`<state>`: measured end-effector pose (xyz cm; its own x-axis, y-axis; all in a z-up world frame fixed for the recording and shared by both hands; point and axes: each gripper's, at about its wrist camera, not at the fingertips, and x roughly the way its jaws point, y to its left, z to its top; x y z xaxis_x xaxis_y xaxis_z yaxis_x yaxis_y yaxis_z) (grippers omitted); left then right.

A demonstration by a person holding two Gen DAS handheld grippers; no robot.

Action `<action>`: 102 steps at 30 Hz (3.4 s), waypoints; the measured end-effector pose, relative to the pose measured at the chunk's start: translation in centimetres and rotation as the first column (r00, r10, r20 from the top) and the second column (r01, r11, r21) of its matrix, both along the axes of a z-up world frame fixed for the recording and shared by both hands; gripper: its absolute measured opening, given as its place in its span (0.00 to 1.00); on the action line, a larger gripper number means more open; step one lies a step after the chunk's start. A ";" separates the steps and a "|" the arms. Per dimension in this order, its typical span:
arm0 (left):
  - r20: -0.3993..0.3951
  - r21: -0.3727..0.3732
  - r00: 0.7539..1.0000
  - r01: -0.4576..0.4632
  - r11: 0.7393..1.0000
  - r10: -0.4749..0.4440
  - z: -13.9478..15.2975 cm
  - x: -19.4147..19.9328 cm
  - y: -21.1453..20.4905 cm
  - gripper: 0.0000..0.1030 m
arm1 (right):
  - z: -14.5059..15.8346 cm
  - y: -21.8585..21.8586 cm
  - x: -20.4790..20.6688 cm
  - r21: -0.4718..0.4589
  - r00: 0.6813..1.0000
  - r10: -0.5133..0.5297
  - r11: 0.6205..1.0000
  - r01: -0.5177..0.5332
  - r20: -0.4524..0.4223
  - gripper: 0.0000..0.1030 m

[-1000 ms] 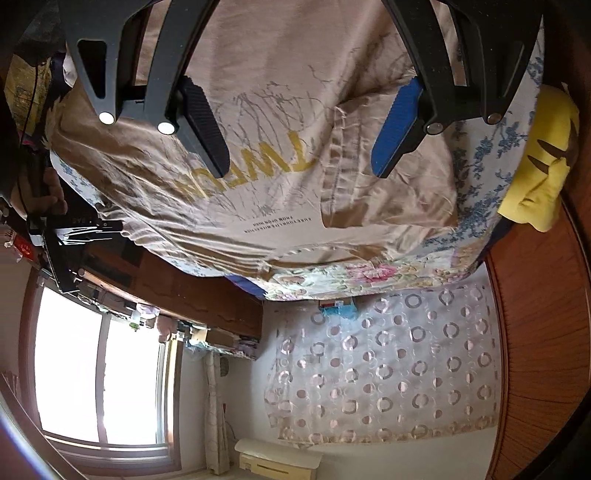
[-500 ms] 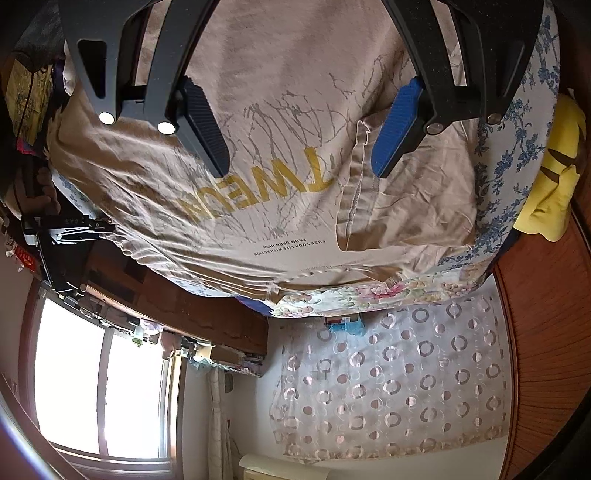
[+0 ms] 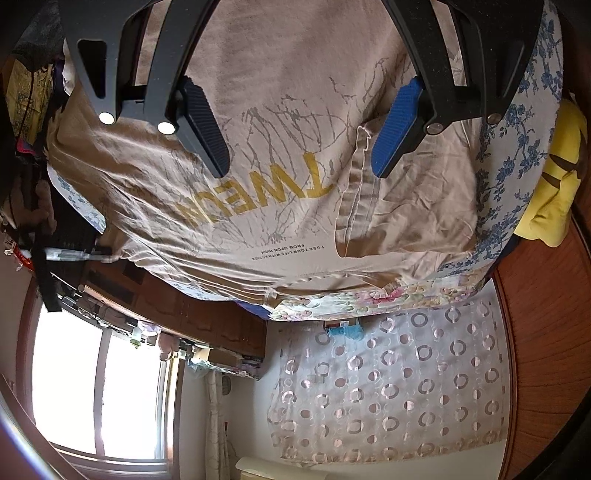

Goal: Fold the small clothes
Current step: 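Move the right gripper to the opposite side edge of the shirt, then grasp the opposite side with the right gripper and fold it inward, release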

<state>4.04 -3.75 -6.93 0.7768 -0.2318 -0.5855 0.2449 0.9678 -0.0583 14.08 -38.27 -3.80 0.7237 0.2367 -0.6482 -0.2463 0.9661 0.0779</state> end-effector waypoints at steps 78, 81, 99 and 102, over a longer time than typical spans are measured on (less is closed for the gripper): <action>0.001 -0.044 0.999 -0.049 0.998 0.049 0.0 -0.3 1.8 0.78 | 2.7 16.6 11.7 -0.064 0.946 0.325 0.944 -0.325 -0.010 0.39; 0.000 -0.042 0.999 -0.050 0.998 0.050 0.0 -0.3 2.0 0.77 | 2.9 15.7 10.1 -0.072 0.955 0.297 0.952 -0.297 -0.003 0.45; 0.006 0.040 0.988 -0.153 0.987 0.153 1.3 3.6 8.2 0.77 | -1.7 10.8 11.6 -0.074 0.989 0.092 0.992 -0.101 -0.113 0.45; -0.001 0.042 0.986 -0.168 0.985 0.169 1.4 4.8 9.7 0.78 | -1.9 10.7 11.2 -0.082 0.991 0.095 0.991 -0.102 -0.091 0.45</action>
